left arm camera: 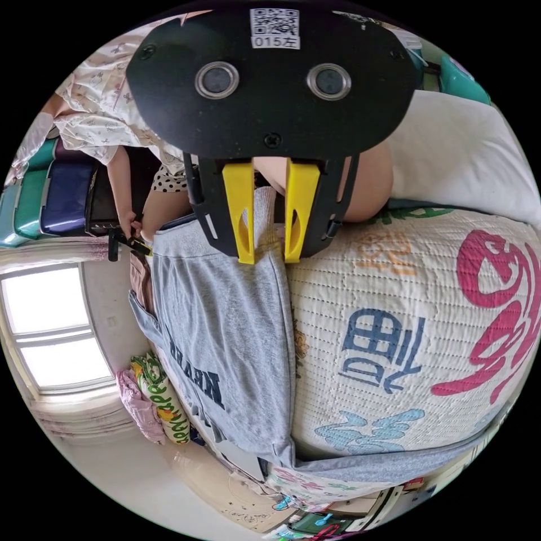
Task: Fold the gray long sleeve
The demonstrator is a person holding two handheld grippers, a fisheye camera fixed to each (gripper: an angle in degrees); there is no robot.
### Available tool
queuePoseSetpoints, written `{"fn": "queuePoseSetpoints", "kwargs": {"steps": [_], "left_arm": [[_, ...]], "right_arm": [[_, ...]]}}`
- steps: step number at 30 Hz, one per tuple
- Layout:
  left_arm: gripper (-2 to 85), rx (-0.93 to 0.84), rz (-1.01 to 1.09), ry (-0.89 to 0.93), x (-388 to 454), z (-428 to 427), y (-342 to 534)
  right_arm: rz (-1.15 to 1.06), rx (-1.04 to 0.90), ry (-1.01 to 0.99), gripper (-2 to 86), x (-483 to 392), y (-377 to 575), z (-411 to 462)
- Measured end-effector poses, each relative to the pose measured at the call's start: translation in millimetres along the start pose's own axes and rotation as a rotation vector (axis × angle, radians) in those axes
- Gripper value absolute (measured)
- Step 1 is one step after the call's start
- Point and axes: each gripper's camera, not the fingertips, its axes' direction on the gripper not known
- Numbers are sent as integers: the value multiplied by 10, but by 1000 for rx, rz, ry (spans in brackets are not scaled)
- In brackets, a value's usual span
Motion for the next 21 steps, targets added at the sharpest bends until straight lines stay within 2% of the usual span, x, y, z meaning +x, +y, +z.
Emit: {"fn": "queuePoseSetpoints", "kwargs": {"steps": [15, 21], "left_arm": [[84, -24, 46, -108, 381, 14, -34], [76, -25, -42, -9, 261, -36, -20]], "right_arm": [[-114, -44, 272, 94, -237, -69, 659], [-75, -24, 201, 83, 18, -79, 812]]}}
